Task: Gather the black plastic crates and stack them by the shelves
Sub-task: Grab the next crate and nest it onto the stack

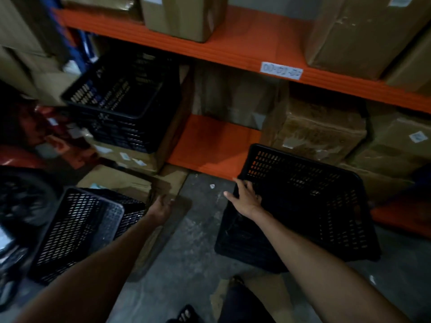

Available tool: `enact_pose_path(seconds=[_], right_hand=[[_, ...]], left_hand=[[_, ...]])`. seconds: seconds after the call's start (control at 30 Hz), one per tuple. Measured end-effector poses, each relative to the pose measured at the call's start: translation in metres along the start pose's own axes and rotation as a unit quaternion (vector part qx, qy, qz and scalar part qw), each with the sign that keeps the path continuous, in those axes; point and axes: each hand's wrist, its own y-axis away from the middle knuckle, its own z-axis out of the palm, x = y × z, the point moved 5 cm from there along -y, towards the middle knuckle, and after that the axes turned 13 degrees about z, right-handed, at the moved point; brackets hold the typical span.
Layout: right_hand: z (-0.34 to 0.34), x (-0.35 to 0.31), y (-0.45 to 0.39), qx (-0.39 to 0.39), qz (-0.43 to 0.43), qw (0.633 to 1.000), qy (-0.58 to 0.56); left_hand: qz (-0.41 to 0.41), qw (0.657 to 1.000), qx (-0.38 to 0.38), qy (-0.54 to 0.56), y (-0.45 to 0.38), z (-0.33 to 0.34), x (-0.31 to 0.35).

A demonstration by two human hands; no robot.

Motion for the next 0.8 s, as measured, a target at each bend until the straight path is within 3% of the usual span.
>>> enact_pose_path(seconds=[0.2, 0.37, 0.8], right_hand=[[0.024, -0.090, -0.008, -0.076, -0.076, 0.994, -0.023], [0.029, -0.168, -0.038, -0.084, -0.126, 0.987, -0.053], [-0.004, -0.376, -0.224, -0.079, -0.140, 0.974, -0.159]], left_hand=[[-0.058, 0.992, 0.056, 0.101, 0.003, -0.066, -0.034], [-0.082, 0.981, 0.108, 0.137, -0.022, -0.120, -0.025], [-0.130, 0.927, 0.179, 0.303, -0.192, -0.253, 0.018]])
